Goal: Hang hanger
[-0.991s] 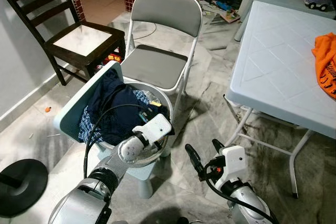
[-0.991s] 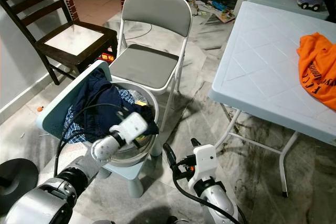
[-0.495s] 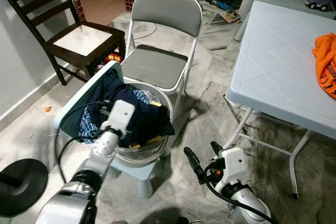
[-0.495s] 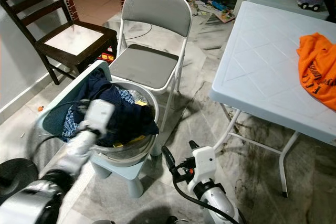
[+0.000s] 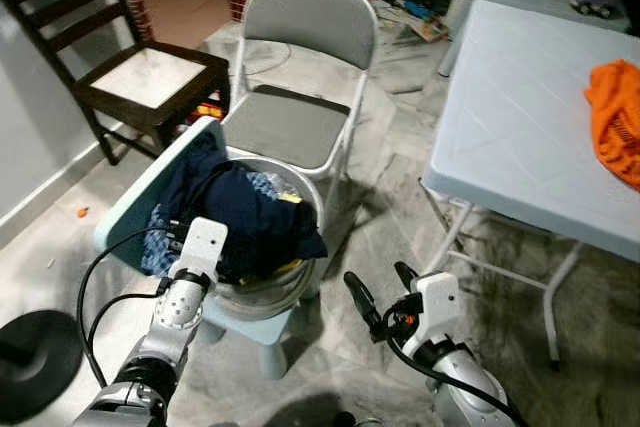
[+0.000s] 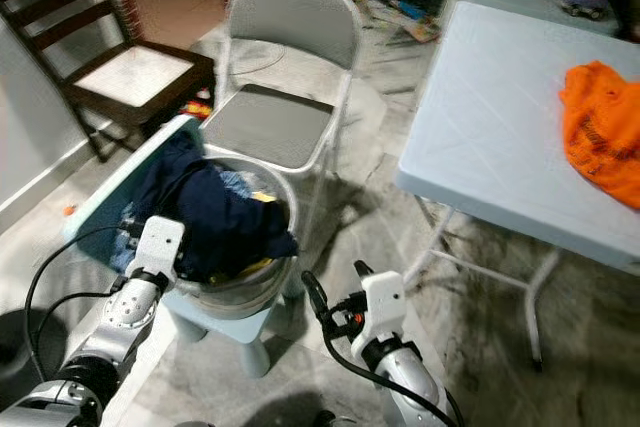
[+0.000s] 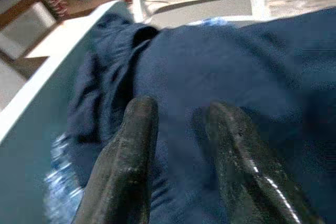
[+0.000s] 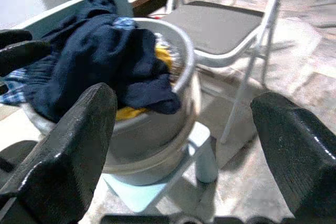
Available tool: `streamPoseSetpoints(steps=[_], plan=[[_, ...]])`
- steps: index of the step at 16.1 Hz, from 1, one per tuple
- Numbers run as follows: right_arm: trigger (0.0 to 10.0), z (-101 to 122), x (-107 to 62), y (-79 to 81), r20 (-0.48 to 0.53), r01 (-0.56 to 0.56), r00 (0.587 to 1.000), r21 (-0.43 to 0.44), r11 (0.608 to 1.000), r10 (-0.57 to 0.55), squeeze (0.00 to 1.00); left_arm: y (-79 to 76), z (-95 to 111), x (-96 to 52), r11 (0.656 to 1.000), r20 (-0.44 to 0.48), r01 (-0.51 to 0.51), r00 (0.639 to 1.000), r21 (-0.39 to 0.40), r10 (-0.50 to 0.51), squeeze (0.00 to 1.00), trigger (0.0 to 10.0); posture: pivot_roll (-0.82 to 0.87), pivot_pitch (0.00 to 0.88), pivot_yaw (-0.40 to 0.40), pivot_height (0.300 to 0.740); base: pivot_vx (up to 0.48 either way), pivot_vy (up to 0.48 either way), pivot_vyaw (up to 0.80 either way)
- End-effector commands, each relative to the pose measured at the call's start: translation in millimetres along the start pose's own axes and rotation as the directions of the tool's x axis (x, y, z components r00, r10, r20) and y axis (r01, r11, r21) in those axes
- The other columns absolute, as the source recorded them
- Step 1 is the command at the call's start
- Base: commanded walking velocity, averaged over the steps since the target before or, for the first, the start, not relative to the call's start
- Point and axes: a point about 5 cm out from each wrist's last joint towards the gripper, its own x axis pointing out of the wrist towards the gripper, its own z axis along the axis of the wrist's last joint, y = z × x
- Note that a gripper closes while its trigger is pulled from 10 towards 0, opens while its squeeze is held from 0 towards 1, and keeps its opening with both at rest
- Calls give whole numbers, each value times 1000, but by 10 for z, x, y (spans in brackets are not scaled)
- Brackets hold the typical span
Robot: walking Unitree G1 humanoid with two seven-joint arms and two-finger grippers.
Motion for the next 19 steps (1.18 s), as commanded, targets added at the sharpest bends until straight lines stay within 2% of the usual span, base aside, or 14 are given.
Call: streamPoseSetpoints(steps=[1,2,3,4,6,7,8,11,12,16,19], plan=[[10000,-57,-34,-51,-31,25,999,10,1000,-25,0,-54,49,33,999,0,36,999,-14,-36,1000,10000,173,132,-92,740,0,0,-800],[10000,-55,-36,-56,-31,26,999,9,1000,-26,0,-71,56,41,998,-4,58,998,-22,-58,1000,10000,174,133,-93,740,0,0,-800],[10000,-57,-41,-61,-31,28,999,8,1000,-28,0,-71,65,45,998,-3,64,998,-17,-64,859,10000,172,135,-95,740,0,262,-688],[10000,-63,-53,-63,-35,28,999,10,1000,-28,0,-62,69,44,998,-2,66,998,-8,-66,788,10000,172,139,-102,740,0,311,0],[10000,-67,-57,-59,-38,24,999,11,1000,-24,0,-55,52,35,999,-8,54,999,-8,-54,780,10000,175,141,-106,740,0,323,0],[10000,-67,-56,-60,-39,23,999,11,1000,-23,0,-60,46,31,998,-12,55,998,-8,-55,616,10000,176,140,-108,740,0,341,0],[10000,-64,-47,-61,-39,21,999,10,1000,-21,0,-66,43,27,998,-12,54,998,-8,-54,0,10000,183,140,-111,740,0,360,0],[10000,-52,-14,-62,-36,13,999,6,1000,-13,0,-67,39,20,998,-10,55,998,-20,-56,0,10000,191,138,-113,740,0,311,0],[10000,-43,7,-68,-34,11,999,4,1000,-10,0,-83,60,11,996,14,93,996,-16,-93,0,10000,199,138,-115,740,0,0,0],[10000,-44,24,-61,-36,3,999,4,1000,-3,0,-126,58,-15,991,21,132,991,0,-132,0,10000,205,135,-121,740,0,0,0],[10000,-37,44,-72,-36,-2,999,0,1000,2,0,-167,56,-30,989,20,145,989,-13,-145,0,10000,211,131,-123,740,0,0,-565]])
